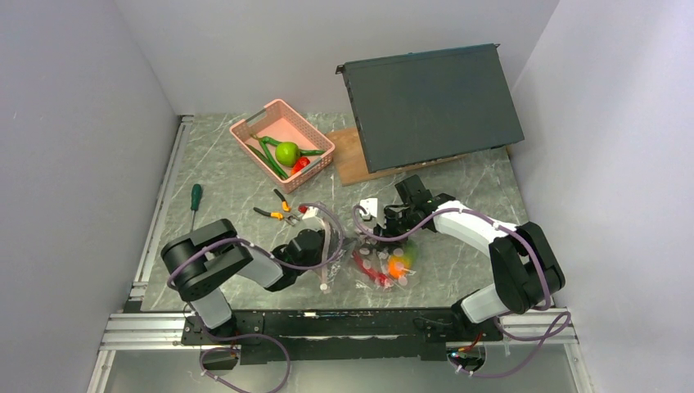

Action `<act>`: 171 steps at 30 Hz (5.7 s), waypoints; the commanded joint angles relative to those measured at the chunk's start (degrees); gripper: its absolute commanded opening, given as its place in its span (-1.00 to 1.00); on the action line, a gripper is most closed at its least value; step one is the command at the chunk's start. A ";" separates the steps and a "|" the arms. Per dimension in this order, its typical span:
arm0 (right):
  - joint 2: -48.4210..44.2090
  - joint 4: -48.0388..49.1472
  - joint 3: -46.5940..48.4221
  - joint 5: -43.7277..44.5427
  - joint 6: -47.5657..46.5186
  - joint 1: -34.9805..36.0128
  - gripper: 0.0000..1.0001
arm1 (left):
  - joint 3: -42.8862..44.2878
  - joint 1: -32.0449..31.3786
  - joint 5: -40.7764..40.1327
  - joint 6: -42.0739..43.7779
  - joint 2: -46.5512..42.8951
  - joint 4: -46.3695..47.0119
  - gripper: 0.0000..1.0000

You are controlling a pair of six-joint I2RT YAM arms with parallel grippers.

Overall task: Open the zip-top bag and remove the fake food
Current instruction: Pick up the fake fruit from the zipper food storage bag, then place the fake fruit in the bin.

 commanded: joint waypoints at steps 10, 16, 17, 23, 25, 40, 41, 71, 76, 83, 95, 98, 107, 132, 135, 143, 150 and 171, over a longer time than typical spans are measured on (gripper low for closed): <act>0.24 2.84 0.57 4.56 3.06 -1.05 -0.30 | -3.50 -0.59 -3.40 5.29 -9.74 -3.23 -1.00; 1.01 2.80 1.02 5.08 3.87 -1.23 -0.82 | -4.61 -0.80 -3.61 6.54 -13.37 -4.85 -1.00; 1.01 2.81 1.02 5.15 3.96 -1.27 -0.89 | -4.87 -0.81 -3.59 6.71 -14.05 -5.11 -1.00; 0.82 3.23 0.96 5.64 4.33 -1.60 -1.00 | -6.60 -0.82 -4.22 7.34 -17.11 -6.42 -1.00; 0.78 3.41 0.86 5.90 4.45 -1.69 -1.00 | -7.14 -0.81 -4.22 7.76 -18.31 -6.94 -1.00; 0.78 3.43 0.85 6.23 4.45 -1.93 -1.00 | -10.47 -0.81 -6.54 9.07 -29.70 -13.60 -1.00; 0.83 3.42 0.85 6.23 4.41 -1.99 -1.00 | -10.66 -0.81 -6.91 9.34 -30.89 -14.49 -1.00; 0.69 2.81 0.94 5.79 4.10 -2.13 -1.00 | -8.43 -0.72 -15.26 16.73 -54.49 -37.83 -1.00; 0.74 2.77 0.98 5.70 4.10 -2.13 -1.00 | -7.33 -0.56 -15.96 17.94 -56.28 -39.75 -1.00; 0.86 2.54 1.02 5.53 3.92 -2.10 -1.00 | -5.58 0.19 -16.39 19.76 -58.09 -42.10 -1.00; 1.02 2.46 1.02 5.43 3.84 -2.13 -1.00 | -1.65 2.88 -15.45 22.95 -59.39 -46.06 -1.00; 1.05 2.35 1.11 5.44 3.84 -2.14 -1.00 | -0.92 3.92 -14.89 23.52 -59.69 -47.02 -1.00; 1.13 2.41 1.07 5.49 3.70 -2.13 -1.00 | 0.70 6.15 -12.59 24.49 -60.84 -48.45 -1.00; 1.80 1.91 1.35 5.37 3.57 -2.14 -1.00 | 12.59 20.61 -3.04 32.14 -58.02 -54.76 -1.00; 1.81 1.94 1.29 5.35 3.49 -2.12 -1.00 | 15.09 24.41 0.28 33.18 -55.85 -54.72 -1.00; 2.16 1.65 1.46 5.41 3.31 -2.03 -1.00 | 21.78 35.73 10.14 34.73 -46.80 -54.60 -0.90; 2.69 1.29 1.63 5.52 2.96 -1.98 -1.00 | 30.23 43.16 17.93 34.73 -35.65 -53.85 -1.00; 3.22 1.20 1.64 6.98 2.01 -1.24 -1.00 | 61.15 49.82 13.02 37.64 -4.07 -70.67 -1.00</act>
